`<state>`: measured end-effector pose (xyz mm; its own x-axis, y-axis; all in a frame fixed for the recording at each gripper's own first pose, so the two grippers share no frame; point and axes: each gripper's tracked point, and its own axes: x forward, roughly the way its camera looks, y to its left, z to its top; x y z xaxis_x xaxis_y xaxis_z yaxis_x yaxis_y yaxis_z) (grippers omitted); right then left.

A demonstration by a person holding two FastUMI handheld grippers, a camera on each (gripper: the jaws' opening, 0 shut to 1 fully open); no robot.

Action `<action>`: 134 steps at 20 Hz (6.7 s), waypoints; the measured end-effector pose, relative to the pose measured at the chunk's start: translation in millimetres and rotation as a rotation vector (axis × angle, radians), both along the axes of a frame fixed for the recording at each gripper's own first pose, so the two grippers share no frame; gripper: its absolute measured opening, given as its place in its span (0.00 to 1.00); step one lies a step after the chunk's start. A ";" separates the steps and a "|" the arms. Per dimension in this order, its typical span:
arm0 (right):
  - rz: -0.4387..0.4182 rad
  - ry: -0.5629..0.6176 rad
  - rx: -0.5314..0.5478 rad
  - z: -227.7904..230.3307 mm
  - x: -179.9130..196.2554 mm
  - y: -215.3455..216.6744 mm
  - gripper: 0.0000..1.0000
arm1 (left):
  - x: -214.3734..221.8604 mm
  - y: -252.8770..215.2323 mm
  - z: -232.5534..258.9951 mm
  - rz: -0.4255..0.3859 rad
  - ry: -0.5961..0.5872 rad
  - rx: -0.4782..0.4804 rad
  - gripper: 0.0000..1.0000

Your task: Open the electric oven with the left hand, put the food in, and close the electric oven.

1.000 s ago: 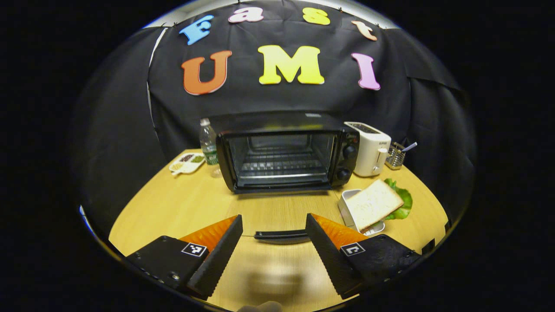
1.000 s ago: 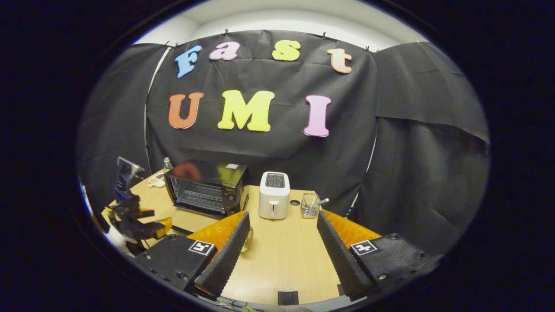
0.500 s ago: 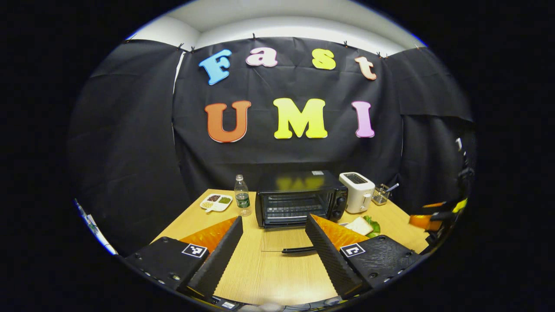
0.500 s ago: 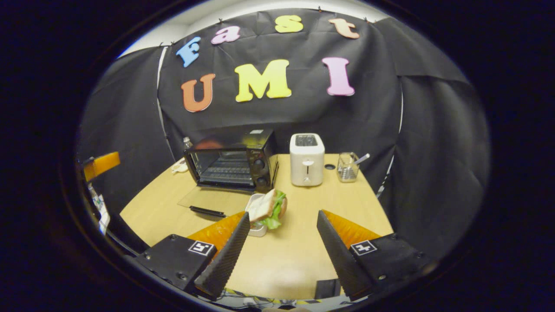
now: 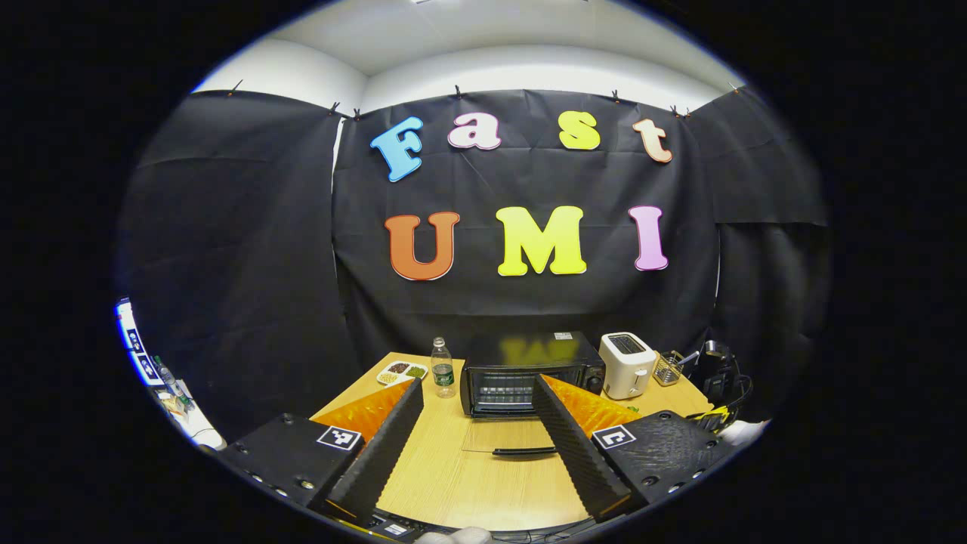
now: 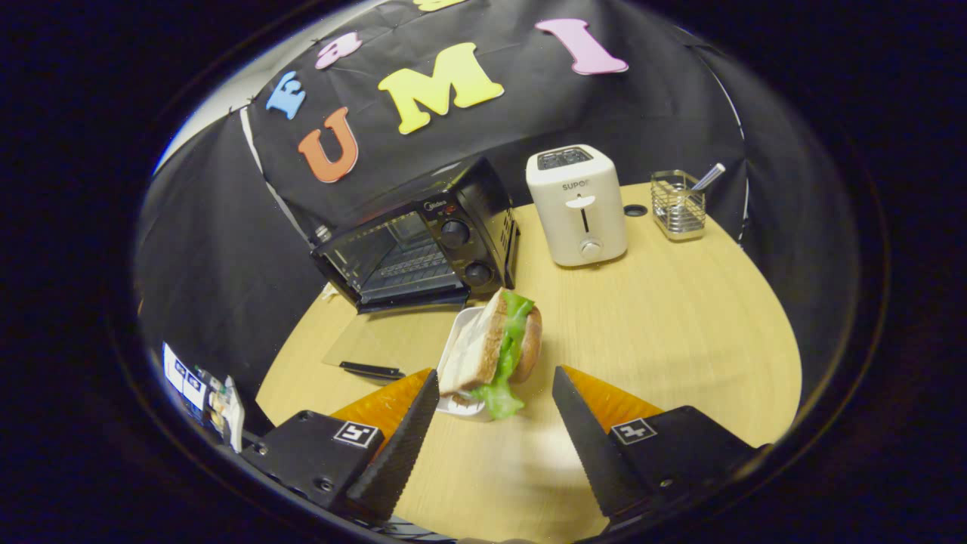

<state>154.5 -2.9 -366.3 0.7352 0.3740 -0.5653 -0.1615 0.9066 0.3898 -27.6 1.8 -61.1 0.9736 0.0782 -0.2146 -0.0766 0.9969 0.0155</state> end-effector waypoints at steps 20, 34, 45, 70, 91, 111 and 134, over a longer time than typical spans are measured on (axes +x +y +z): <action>0.140 0.167 0.243 -2.5 48.3 20.8 0.44 | 31.2 -27.5 -8.9 0.117 0.035 0.036 0.95; -0.140 -0.149 0.451 126.9 38.2 136.6 0.43 | 38.5 28.4 -39.0 -0.097 0.059 0.029 0.95; -0.466 -0.236 0.652 74.4 84.8 220.4 0.43 | 27.4 71.0 -65.9 -0.188 0.074 0.088 0.95; -0.678 -0.175 0.607 -2.8 229.7 245.5 0.56 | 48.2 116.8 -82.4 -0.142 0.132 0.082 0.95; -0.411 -0.325 -0.027 126.7 22.3 90.2 1.00 | 71.0 97.7 -60.7 -0.085 0.014 0.030 0.95; -0.180 -0.484 -0.246 236.0 -51.4 -16.4 1.00 | 67.9 -62.0 -291.0 -0.125 0.444 -0.107 0.95; -0.164 -0.368 -0.291 205.7 -50.9 -23.6 1.00 | 111.9 -87.1 -385.3 -0.145 0.570 -0.082 0.93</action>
<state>103.6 -26.5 -160.7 0.9418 0.1014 -0.3206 -0.0866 0.9944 0.0602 84.3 -85.2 -446.4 0.7022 -0.0859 -0.7067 0.0585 0.9963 -0.0630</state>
